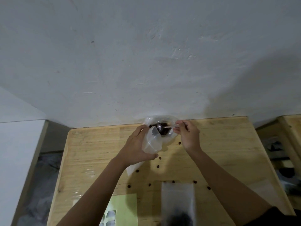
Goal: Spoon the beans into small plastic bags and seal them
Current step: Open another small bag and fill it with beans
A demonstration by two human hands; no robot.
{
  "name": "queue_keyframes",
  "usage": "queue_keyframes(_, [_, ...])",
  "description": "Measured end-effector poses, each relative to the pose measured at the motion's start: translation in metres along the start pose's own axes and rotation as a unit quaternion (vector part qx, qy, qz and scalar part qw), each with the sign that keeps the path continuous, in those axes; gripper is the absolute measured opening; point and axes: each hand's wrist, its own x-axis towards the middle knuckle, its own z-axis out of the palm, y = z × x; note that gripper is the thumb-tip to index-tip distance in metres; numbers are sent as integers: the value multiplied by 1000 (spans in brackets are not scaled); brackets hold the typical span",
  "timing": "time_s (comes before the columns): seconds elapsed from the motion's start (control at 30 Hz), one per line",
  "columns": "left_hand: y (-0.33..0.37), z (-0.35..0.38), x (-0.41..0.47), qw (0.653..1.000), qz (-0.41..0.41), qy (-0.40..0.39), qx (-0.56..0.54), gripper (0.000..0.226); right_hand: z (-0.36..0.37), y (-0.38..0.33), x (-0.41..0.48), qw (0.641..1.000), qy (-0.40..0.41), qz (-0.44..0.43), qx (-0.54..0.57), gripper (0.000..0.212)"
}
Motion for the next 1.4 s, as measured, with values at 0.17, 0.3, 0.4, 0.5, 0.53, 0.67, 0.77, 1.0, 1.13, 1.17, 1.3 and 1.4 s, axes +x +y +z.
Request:
queue_keyframes(0.17, [3,1,-3,1000,23,-1,14,112,9,0,-5,980,31,133,147,25])
queue_keyframes(0.3, [-3,2,-7,998,20,6,51,111,3,-2,-8,963,41,179,199,24])
queue_keyframes(0.4, [-5,4,-9,996,-9,18,86,115,-8,-1,-7,962,60,180,196,20])
queue_keyframes(0.5, [-5,7,-9,991,-30,41,123,123,-24,-6,-6,966,70,154,194,24])
queue_keyframes(0.53, [-4,9,-8,990,-35,44,131,124,-30,-10,-6,968,73,142,193,24])
queue_keyframes(0.67, [-2,17,-8,985,-53,54,153,124,-51,-25,-10,979,72,71,179,26])
queue_keyframes(0.77, [0,19,-7,986,-54,59,149,122,-55,-30,-17,991,17,2,133,26])
queue_keyframes(1.0, [-1,19,-8,989,-34,66,125,123,-49,-31,-27,992,-6,-122,31,24])
queue_keyframes(1.13, [-6,19,-11,990,-16,60,129,125,-47,-21,-21,992,31,-125,2,22])
queue_keyframes(1.17, [-6,20,-11,990,-7,61,130,125,-44,-18,-23,991,24,-129,-16,21])
queue_keyframes(1.3, [-4,22,-9,988,41,69,132,117,-22,-2,-27,996,9,-86,-38,17])
queue_keyframes(1.4, [-1,23,-7,988,53,64,127,116,-7,8,-25,998,26,29,43,18])
